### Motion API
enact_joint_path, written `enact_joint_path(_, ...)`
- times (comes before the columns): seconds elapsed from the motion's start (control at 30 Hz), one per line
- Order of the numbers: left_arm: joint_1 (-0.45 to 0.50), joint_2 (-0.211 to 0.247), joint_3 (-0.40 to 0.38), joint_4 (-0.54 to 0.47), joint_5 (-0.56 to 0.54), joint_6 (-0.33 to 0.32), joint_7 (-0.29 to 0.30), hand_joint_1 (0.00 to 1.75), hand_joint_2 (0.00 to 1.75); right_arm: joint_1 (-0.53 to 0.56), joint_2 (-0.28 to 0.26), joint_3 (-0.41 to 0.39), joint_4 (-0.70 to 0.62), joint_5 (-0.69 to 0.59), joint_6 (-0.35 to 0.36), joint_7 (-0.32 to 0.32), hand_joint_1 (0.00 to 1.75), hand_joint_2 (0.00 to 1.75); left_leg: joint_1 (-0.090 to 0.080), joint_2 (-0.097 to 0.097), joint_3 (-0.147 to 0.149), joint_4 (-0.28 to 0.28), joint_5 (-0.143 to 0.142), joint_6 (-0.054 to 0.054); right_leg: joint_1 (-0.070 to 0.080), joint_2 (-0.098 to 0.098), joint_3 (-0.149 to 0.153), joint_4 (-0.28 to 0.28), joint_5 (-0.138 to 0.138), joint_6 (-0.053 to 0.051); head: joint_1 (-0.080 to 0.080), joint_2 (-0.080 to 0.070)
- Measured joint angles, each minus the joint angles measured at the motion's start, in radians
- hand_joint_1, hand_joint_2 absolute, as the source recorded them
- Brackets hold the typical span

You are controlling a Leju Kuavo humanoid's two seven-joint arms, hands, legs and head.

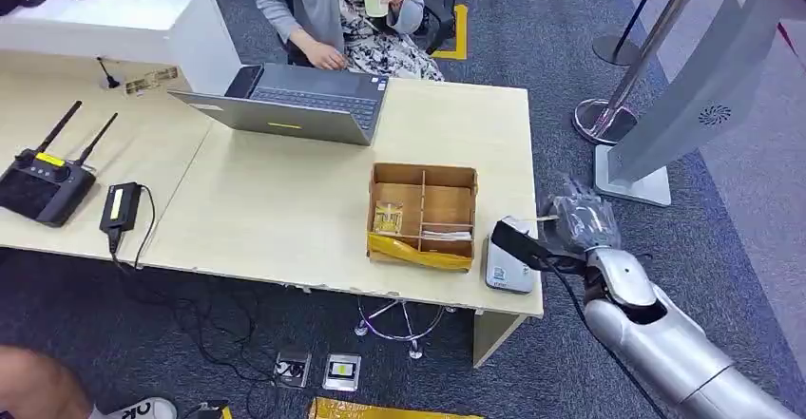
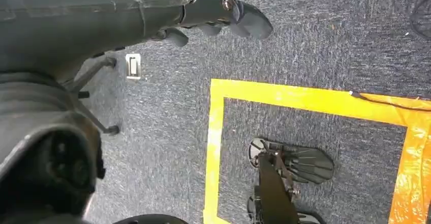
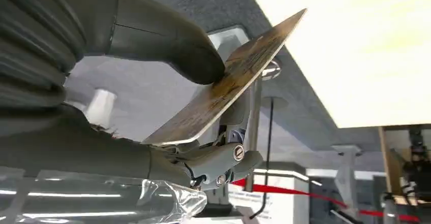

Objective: Pass the card to the sensor for recognition and then transmit it.

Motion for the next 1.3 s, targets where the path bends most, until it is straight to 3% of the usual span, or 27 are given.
enact_joint_path(0.4, -0.006, -0.003, 0.0, 0.0, -0.01, -0.007, 0.001, 0.0, 0.0, 0.005, 0.056, 0.026, 0.109, -0.066, -0.031, -0.072, 1.75, 1.75, 0.0, 0.0, 0.0, 0.0, 0.0, 0.0, 0.0, 0.0, 0.0, 0.0, 0.0, 0.0, 0.0, 0.0)
enact_joint_path(1.07, -0.008, -0.004, 0.0, 0.0, -0.012, -0.004, 0.005, 0.0, 0.0, 0.077, 0.082, 0.025, 0.136, -0.026, -0.048, -0.048, 1.75, 1.75, 0.0, 0.0, 0.0, 0.0, 0.0, 0.0, 0.0, 0.0, 0.0, 0.0, 0.0, 0.0, 0.0, 0.0)
enact_joint_path(1.3, -0.007, -0.003, 0.0, 0.0, -0.008, -0.005, 0.005, 0.0, 0.0, 0.09, 0.087, 0.024, 0.14, -0.064, -0.077, -0.082, 1.75, 1.75, 0.0, 0.0, 0.001, 0.0, 0.0, 0.0, 0.0, 0.0, 0.0, 0.0, 0.0, 0.0, 0.0, 0.0)
